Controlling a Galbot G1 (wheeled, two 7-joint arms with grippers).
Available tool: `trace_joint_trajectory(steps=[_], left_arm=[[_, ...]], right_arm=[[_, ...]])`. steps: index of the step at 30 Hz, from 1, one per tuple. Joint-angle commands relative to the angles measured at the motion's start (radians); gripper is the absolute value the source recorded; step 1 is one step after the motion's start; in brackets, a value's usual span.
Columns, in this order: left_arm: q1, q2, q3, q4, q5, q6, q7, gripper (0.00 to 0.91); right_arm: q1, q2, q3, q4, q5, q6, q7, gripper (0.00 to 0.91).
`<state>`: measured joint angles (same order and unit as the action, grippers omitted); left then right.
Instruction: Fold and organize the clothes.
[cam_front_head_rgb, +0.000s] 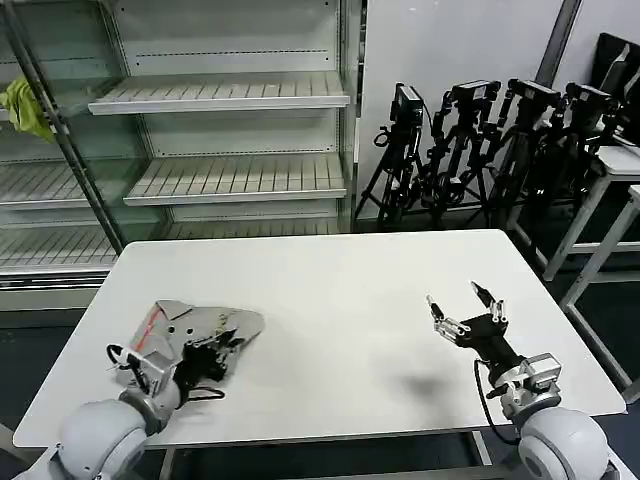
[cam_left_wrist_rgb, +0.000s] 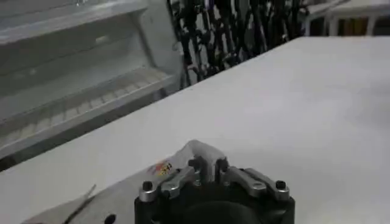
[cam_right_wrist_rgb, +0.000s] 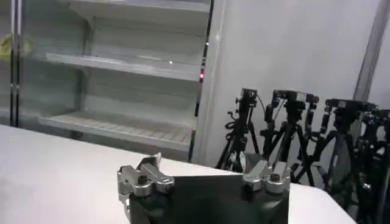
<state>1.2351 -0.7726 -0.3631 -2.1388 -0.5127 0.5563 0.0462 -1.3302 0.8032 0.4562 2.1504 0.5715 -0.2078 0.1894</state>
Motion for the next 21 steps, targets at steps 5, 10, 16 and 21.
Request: trace_joint_trajectory(steps=[5, 10, 16, 21], left_arm=[[-0.108, 0.038, 0.045, -0.099, -0.196, -0.058, -0.028, 0.907], [-0.101, 0.039, 0.020, -0.130, -0.224, -0.061, -0.030, 0.907], [-0.072, 0.038, -0.006, -0.162, -0.225, -0.080, -0.024, 0.907], [-0.044, 0.036, -0.043, -0.162, -0.210, -0.081, -0.024, 0.907]], right_arm=[[0.063, -0.001, -0.062, -0.037, -0.003, -0.007, 0.008, 0.907], [0.093, -0.003, -0.088, -0.054, -0.004, -0.008, 0.010, 0.907], [0.122, 0.003, -0.120, -0.075, -0.007, -0.009, 0.013, 0.907], [0.122, 0.010, -0.142, -0.056, 0.025, -0.022, 0.025, 0.907]])
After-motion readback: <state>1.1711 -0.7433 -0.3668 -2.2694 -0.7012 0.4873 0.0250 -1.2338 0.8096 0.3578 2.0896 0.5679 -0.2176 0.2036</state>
